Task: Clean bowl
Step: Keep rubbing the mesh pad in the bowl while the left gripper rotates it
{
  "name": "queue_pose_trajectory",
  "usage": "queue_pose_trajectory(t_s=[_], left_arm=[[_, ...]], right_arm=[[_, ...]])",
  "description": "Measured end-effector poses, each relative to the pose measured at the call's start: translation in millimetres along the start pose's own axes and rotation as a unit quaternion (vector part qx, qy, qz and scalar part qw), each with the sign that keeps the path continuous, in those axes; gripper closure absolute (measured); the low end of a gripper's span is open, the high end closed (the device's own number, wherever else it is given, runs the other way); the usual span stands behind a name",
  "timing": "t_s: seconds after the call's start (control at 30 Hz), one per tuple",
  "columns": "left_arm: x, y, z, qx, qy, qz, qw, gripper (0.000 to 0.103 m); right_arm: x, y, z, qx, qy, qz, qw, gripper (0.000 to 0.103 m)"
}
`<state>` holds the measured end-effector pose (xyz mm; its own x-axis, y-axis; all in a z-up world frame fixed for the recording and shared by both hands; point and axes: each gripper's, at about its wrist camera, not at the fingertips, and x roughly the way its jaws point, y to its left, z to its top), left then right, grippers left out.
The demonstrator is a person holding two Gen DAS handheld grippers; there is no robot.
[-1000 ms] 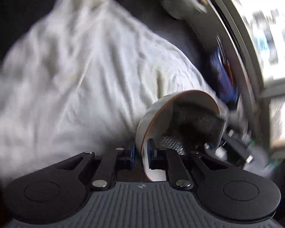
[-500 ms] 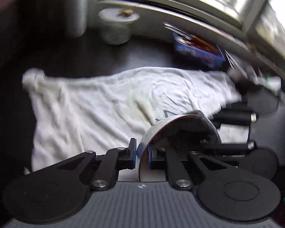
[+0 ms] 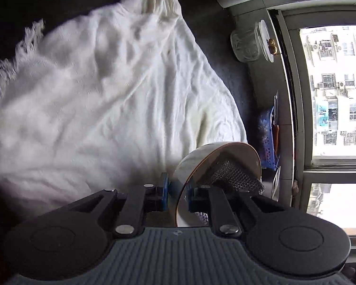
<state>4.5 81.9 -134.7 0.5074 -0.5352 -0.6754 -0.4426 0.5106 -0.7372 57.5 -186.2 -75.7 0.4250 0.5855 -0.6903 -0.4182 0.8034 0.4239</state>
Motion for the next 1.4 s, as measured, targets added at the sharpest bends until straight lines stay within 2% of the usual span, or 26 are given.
queue_pose_trajectory(t_s=[0.07,0.1,0.13,0.17,0.2,0.27,0.3,0.37,0.43,0.47,0.5,0.57,0.6,0.67,0.73,0.77,0.83,0.9,0.97,1.07,1.13,1.2,1.27,1.33,1.4], left_arm=[[2,-12,-3,0.055,0.003,0.016,0.9984,0.09],[3,-21,-5,0.097,0.005,0.03,0.9948,0.09],[4,-33,-8,0.152,0.009,0.051,0.9871,0.09],[4,-46,-12,0.207,0.008,0.072,0.9757,0.09],[4,-58,-16,0.262,0.005,0.092,0.9606,0.09],[7,-82,-25,0.371,0.009,0.132,0.9191,0.09],[9,-89,-28,0.405,0.014,0.143,0.9031,0.09],[12,-106,-35,0.485,0.023,0.158,0.86,0.09],[9,-115,-38,0.516,0.023,0.16,0.8411,0.09],[7,-119,-39,0.527,0.023,0.16,0.8342,0.09],[6,-120,-41,0.531,0.02,0.159,0.8323,0.091],[4,-119,-43,0.529,0.011,0.159,0.8337,0.091],[2,-117,-43,0.516,0.006,0.157,0.8421,0.091],[-3,-106,-33,0.454,-0.002,0.145,0.8792,0.09],[-6,-91,-23,0.383,0.0,0.127,0.9148,0.091],[-8,-83,-18,0.35,0.001,0.119,0.9291,0.091],[-11,-69,-13,0.294,-0.004,0.104,0.95,0.091],[-14,-57,-11,0.239,-0.011,0.092,0.9667,0.09],[-15,-40,-8,0.16,-0.015,0.074,0.9843,0.09],[-14,-16,-5,0.05,-0.006,0.041,0.9979,0.089],[-11,-2,-6,-0.012,0.011,0.021,0.9996,0.089],[-7,3,-9,-0.036,0.021,0.014,0.999,0.09],[-3,-3,-13,-0.008,0.024,0.02,0.9995,0.09],[-2,-19,-15,0.064,0.027,0.04,0.9968,0.09],[-1,-39,-19,0.157,0.031,0.073,0.9844,0.09]], right_arm=[[1,6,0,-0.06,0.002,-0.018,0.998,0.088],[2,9,-1,-0.095,0.003,-0.026,0.995,0.088],[3,13,-3,-0.129,0.003,-0.032,0.991,0.088],[4,17,-5,-0.162,0.004,-0.036,0.986,0.088],[5,21,-7,-0.195,0.005,-0.039,0.98,0.088],[4,25,-10,-0.239,0.005,-0.042,0.97,0.088],[3,28,-12,-0.269,0.004,-0.044,0.962,0.088],[2,41,-20,-0.367,0.0,-0.058,0.929,0.087],[0,50,-27,-0.442,-0.003,-0.063,0.895,0.087],[0,53,-30,-0.468,-0.003,-0.066,0.881,0.087],[0,55,-32,-0.481,-0.004,-0.067,0.874,0.087],[1,53,-28,-0.462,0.0,-0.063,0.885,0.087],[2,50,-26,-0.437,0.002,-0.058,0.897,0.087],[4,42,-20,-0.371,0.005,-0.047,0.927,0.087],[6,33,-15,-0.304,0.009,-0.035,0.952,0.087],[7,28,-14,-0.27,0.011,-0.029,0.962,0.087],[9,21,-13,-0.211,0.014,-0.017,0.977,0.087],[11,17,-15,-0.164,0.014,-0.01,0.986,0.087],[13,13,-16,-0.114,0.014,-0.003,0.993,0.087],[15,2,-17,-0.006,0.012,0.017,1.0,0.087],[12,1,-16,0.005,0.008,0.017,1.0,0.086],[9,4,-12,-0.011,0.006,0.01,1.0,0.087],[9,7,-9,-0.038,0.009,0.003,0.999,0.087],[12,10,-9,-0.07,0.014,-0.006,0.997,0.088],[11,14,-10,-0.115,0.019,-0.013,0.993,0.088]])
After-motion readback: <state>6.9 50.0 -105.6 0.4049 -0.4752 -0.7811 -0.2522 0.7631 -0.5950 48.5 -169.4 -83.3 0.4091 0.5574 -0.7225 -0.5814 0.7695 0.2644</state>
